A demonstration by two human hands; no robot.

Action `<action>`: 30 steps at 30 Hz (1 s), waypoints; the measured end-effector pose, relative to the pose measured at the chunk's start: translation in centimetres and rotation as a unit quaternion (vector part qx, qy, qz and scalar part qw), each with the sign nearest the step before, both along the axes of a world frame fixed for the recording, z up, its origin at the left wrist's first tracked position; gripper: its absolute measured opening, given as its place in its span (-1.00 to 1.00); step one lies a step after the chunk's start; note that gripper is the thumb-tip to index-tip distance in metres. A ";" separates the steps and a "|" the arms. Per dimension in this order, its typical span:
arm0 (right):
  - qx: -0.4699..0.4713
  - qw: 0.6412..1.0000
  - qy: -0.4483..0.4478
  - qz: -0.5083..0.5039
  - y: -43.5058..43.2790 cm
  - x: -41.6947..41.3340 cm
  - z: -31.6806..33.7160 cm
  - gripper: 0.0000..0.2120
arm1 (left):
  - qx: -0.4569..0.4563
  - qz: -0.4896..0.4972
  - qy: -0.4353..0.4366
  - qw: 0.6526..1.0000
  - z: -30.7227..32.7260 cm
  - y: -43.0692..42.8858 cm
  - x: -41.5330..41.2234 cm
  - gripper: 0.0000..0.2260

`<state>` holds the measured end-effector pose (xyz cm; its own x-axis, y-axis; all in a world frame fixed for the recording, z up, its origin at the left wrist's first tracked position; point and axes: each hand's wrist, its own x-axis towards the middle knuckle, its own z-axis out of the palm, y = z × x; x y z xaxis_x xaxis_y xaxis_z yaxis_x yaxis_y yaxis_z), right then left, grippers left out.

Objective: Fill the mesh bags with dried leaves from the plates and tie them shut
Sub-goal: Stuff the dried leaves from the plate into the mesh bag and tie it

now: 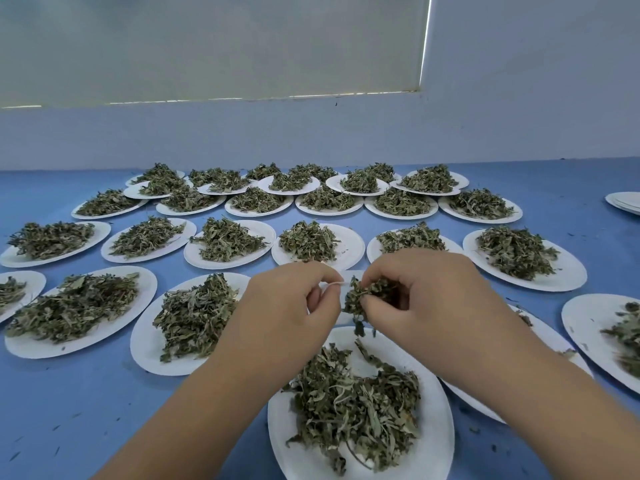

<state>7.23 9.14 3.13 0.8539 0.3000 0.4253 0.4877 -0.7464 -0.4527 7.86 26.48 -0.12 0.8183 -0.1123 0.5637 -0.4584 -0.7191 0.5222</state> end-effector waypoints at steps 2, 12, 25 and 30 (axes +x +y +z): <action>-0.045 0.999 -0.009 -0.013 0.3 0.0 -0.2 -0.90 | -0.003 -0.004 0.005 1.000 0.0 -0.2 -0.1 -0.90; -0.078 0.997 0.004 -0.024 1.6 -0.7 -0.5 -0.84 | -0.050 -0.014 0.052 0.997 -0.3 -0.9 0.4 -0.85; -0.016 1.000 -0.009 0.010 1.1 -0.4 -0.7 -0.94 | -0.093 -0.030 0.098 0.990 -0.1 -0.9 0.3 -0.80; -0.083 0.997 0.003 0.001 1.3 0.2 -0.9 -0.85 | -0.089 -0.030 0.078 0.992 -0.1 -0.8 0.2 -0.83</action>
<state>7.39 10.40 2.19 0.8557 0.3672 0.3646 0.4868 -0.8103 -0.3263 8.03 25.70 -0.20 0.8920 -0.0740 0.4459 -0.4017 -0.5823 0.7069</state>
